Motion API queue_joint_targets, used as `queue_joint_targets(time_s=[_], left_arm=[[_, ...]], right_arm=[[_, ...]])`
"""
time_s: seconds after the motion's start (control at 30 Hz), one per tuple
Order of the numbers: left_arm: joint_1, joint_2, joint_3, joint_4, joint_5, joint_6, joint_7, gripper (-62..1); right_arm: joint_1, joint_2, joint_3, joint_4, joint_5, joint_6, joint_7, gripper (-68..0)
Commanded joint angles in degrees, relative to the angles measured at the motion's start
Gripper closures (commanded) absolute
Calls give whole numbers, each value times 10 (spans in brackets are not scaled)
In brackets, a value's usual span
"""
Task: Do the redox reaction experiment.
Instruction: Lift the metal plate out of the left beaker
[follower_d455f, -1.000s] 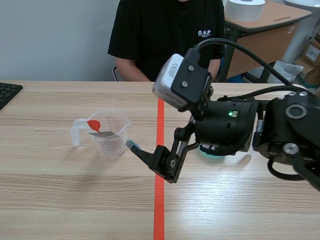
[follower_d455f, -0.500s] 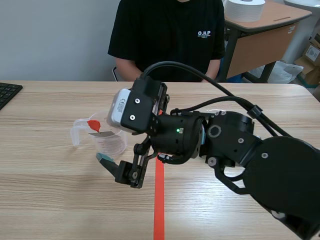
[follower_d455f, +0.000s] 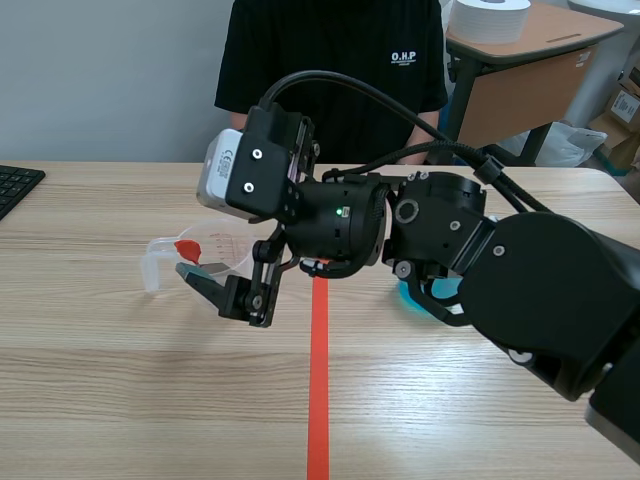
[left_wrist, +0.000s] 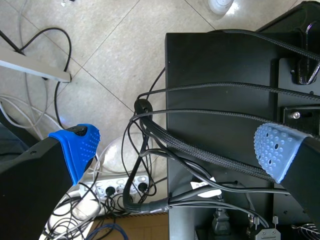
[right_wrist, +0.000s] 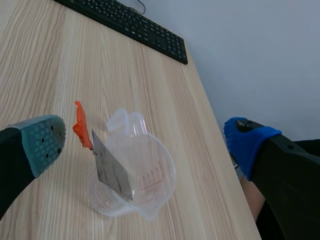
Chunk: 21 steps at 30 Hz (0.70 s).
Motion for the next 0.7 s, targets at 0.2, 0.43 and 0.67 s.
queue_joint_targets(time_s=[0.2, 0.43, 0.67], left_arm=[[1, 3, -1, 7, -3, -3, -6, -623], [1, 3, -1, 7, -3, -3, -6, -623], [1, 2, -1, 7, 0, -3, -6, -623]], right_arm=[[15, 0, 0, 14, 6, -4, 1, -624], [15, 0, 1, 14, 6, -4, -1, -406], [15, 0, 1, 14, 6, -4, -1, -270]])
